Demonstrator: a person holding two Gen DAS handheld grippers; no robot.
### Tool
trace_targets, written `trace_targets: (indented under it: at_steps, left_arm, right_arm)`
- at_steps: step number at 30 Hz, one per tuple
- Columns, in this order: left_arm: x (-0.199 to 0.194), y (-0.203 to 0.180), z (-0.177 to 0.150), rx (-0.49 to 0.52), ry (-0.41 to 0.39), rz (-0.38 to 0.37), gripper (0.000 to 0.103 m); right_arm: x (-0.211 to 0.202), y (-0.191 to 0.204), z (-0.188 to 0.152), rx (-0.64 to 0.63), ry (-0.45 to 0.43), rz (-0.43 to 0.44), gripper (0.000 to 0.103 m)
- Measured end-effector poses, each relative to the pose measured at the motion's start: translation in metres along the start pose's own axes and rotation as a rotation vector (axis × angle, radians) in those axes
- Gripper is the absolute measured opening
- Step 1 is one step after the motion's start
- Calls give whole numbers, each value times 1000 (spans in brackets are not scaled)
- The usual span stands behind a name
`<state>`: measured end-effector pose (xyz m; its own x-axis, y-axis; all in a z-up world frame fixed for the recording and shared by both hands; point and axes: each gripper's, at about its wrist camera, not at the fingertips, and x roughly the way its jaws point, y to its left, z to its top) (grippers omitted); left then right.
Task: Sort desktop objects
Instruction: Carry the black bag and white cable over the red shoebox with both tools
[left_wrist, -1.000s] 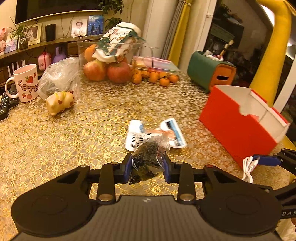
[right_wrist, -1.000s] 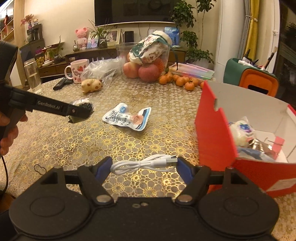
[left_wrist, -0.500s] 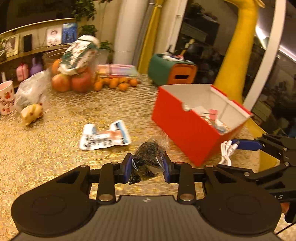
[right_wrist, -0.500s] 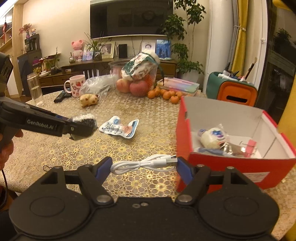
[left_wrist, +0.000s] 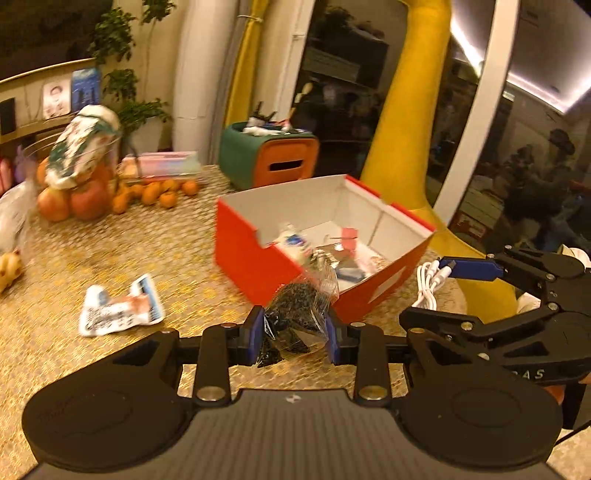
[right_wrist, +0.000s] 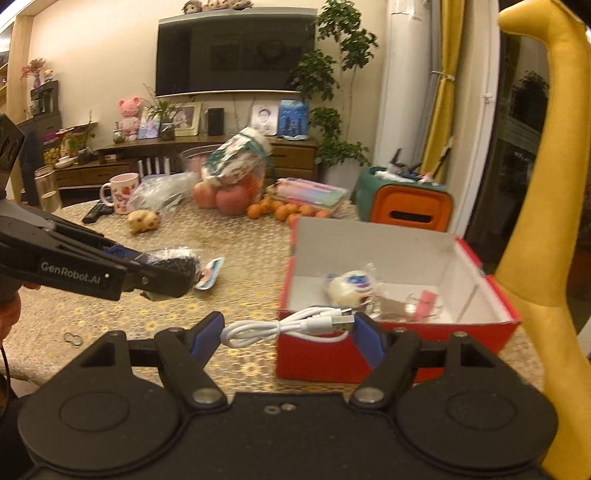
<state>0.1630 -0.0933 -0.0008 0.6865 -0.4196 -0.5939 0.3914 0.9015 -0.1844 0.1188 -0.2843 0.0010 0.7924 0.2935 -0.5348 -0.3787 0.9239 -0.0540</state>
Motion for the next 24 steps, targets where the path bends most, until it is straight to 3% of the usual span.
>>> trace_targets:
  at_steps: [11,24]
  left_arm:
    - [37,-48,31,77,2,-42,32]
    - [102,-69,58,97,67,0,32]
  right_arm:
    - [-5,-54,6,26,-19,-80,75]
    - [28,-117,22,89,7,-130,75]
